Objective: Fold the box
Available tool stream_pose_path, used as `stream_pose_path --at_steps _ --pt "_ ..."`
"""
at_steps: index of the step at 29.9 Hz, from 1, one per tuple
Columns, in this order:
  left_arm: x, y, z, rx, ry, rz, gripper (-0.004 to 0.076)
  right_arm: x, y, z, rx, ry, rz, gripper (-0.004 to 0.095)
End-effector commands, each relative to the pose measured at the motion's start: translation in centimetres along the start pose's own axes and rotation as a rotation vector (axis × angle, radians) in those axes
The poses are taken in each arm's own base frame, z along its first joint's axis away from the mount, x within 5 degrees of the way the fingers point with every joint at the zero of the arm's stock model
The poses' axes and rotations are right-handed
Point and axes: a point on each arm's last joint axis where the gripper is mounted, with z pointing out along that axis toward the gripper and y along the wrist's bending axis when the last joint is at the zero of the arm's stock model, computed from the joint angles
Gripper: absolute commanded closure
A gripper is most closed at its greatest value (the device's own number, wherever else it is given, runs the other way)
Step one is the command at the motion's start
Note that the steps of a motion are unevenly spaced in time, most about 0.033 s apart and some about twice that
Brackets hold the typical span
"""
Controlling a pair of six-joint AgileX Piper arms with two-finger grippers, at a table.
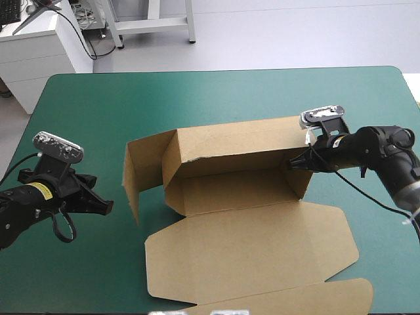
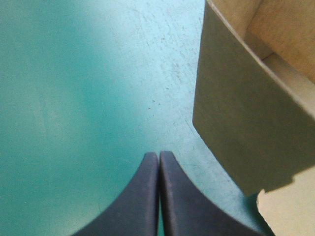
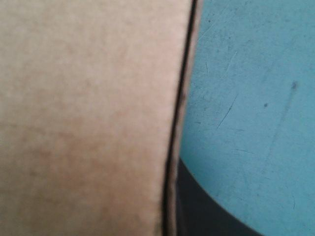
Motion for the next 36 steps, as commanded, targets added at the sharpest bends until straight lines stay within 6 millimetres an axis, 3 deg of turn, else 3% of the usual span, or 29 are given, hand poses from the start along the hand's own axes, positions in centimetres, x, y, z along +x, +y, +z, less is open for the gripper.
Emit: stream_pose_path --at_steps 1,14,17,21,24,27,36 --pt "-0.9 0.1 -0.9 -0.012 -0.095 -0.013 0.0733 -0.1 -0.2 0.9 -0.010 0.073 0.013 0.0908" --pt "-1.0 0.1 -0.9 -0.009 -0.100 -0.013 0.0733 -5.3 -2.1 8.4 0.019 0.050 0.020 0.0884" --pt "-1.0 0.0 -0.9 -0.005 -0.102 -0.015 0.0733 -6.0 -2.4 9.7 0.016 0.067 0.014 0.0784" --pt "-1.0 0.0 -0.9 -0.005 -0.103 -0.015 0.0733 -6.6 -2.4 10.1 0.008 0.050 0.013 0.0551" --pt "-1.0 0.0 -0.9 -0.005 -0.103 -0.015 0.0733 -7.0 -2.2 9.2 -0.003 0.024 0.019 0.0387" --pt "-1.0 0.0 -0.9 -0.005 -0.103 -0.015 0.0733 -7.7 -1.9 7.5 -0.001 -0.017 0.013 0.0299" --pt "-1.0 0.0 -0.9 -0.005 -0.103 -0.015 0.0733 -9.8 -0.5 -3.1 0.041 -0.198 -0.045 0.0294"
